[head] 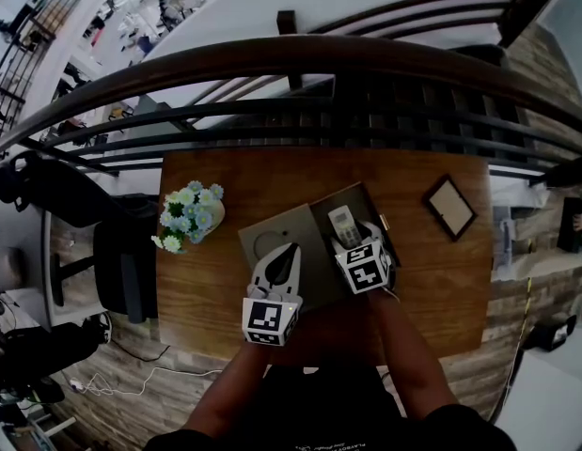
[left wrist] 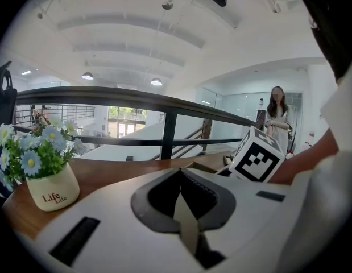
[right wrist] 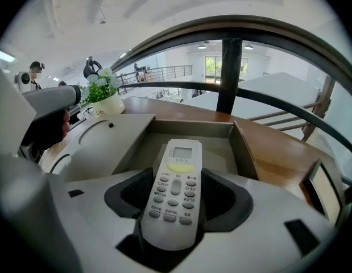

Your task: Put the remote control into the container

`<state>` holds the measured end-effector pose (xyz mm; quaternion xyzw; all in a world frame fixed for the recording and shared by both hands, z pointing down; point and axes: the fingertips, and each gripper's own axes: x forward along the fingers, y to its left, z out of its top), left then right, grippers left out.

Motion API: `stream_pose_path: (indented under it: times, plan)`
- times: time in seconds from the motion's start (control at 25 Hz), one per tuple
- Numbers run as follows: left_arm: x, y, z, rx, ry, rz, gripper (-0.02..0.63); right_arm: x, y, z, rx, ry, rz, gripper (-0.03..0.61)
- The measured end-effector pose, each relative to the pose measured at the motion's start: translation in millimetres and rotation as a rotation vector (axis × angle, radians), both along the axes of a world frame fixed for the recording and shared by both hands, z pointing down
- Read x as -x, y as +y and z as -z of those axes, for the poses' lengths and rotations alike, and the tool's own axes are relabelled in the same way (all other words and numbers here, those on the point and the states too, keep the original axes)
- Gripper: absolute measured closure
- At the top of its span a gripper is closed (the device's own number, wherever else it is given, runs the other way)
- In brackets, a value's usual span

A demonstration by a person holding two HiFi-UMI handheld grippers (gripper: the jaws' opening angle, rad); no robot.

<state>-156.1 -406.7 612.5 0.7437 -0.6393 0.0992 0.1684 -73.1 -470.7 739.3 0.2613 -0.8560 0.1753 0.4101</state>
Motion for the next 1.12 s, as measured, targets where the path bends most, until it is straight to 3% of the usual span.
stream_pose_path:
  times: [0.32, 0.52, 0.72, 0.88, 1.12]
  plan:
    - [1.8, 1.0, 2.5, -0.002, 0.005, -0.005, 0.607, 6.5, 0.5, -1.4, 0.005, -0.007, 0.06, 0.304]
    - [2.1, 6.6, 4.9, -0.001, 0.002, -0.005, 0.607, 5.2, 2.8, 18.0, -0.016, -0.028, 0.044, 0.304]
    - [-3.0, 32.2, 2.6, -0.014, -0.003, -0.002, 0.607, -0.6, 28.3, 39.3, -0.091, -0.078, 0.025, 0.304]
    - [-6.0, 32.0, 17.4, -0.033, 0.004, -0.016, 0.607, 1.0, 30.3, 85.9, -0.135, -0.156, 0.011, 0.304]
    - [-9.0, 54.2, 34.0, -0.073, 0.012, -0.051, 0.607, 5.0, 57.4, 143.1, -0.299, -0.279, -0.021, 0.305]
